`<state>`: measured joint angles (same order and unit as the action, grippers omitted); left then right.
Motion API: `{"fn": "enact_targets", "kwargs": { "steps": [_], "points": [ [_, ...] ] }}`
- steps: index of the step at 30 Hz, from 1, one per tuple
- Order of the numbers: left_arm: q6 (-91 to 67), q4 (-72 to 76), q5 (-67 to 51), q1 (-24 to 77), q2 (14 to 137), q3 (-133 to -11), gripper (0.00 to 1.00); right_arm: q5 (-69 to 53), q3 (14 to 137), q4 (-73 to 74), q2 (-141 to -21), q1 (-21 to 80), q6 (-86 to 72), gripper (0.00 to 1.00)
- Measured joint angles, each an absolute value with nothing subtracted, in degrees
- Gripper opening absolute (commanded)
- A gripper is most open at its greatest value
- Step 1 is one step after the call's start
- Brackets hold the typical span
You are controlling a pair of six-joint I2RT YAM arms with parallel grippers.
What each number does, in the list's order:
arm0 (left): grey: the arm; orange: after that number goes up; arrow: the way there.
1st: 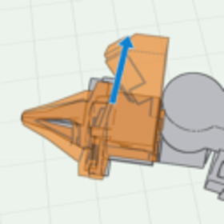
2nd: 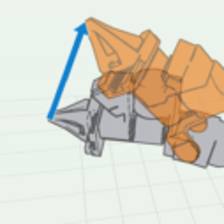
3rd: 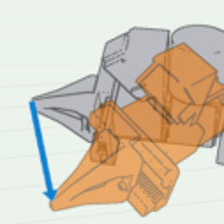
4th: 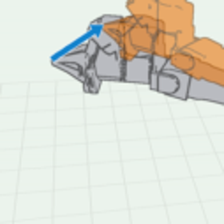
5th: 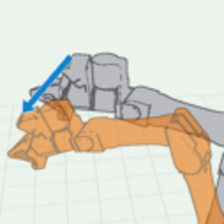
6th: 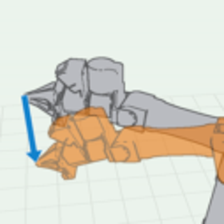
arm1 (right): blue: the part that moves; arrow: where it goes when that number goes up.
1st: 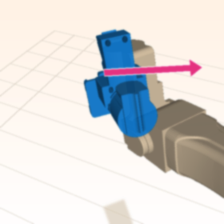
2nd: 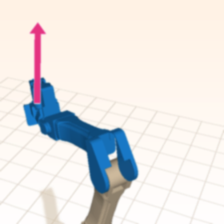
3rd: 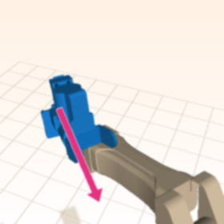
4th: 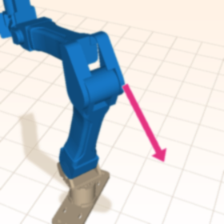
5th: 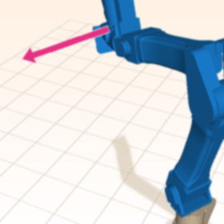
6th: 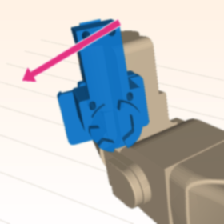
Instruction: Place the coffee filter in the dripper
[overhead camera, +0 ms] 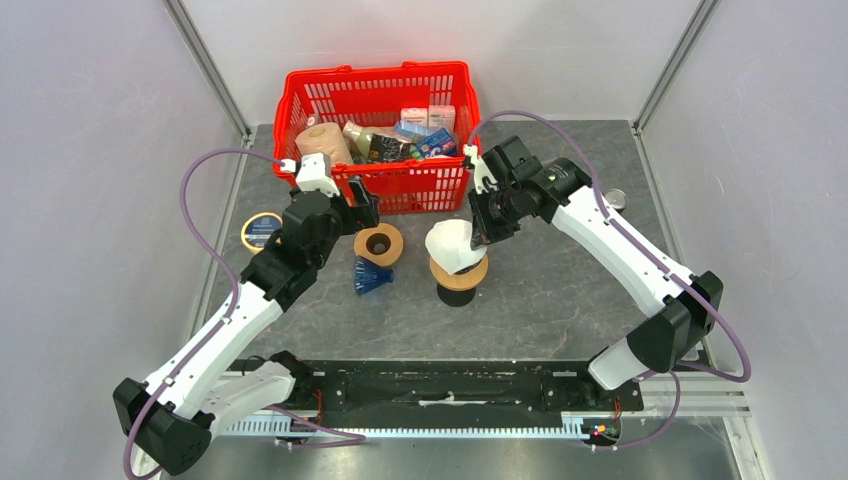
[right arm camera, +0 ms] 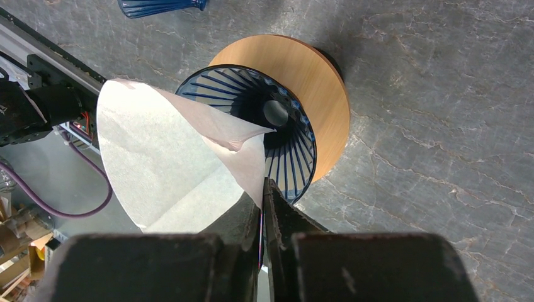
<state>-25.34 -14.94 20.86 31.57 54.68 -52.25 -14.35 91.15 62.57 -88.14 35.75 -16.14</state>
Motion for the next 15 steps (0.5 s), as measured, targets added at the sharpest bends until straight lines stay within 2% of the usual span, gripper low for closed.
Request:
{"fn": "enact_targets", "kwargs": {
  "steps": [7, 10, 15],
  "points": [
    [-25.3, -14.9, 20.6, 31.6, 54.0, -52.1, 0.94, -14.3, 90.8, 62.3, -88.1, 35.7, -16.6, 0.23],
    [-25.3, -14.9, 20.4, 31.6, 53.6, -52.1, 0.94, -14.1, 90.7, 62.2, -88.1, 35.7, -16.8, 0.25],
    [-25.3, -14.9, 20.4, 31.6, 53.0, -52.1, 0.94, -13.4, 90.7, 62.2, -88.1, 35.7, -17.0, 0.37]
  ]
}}
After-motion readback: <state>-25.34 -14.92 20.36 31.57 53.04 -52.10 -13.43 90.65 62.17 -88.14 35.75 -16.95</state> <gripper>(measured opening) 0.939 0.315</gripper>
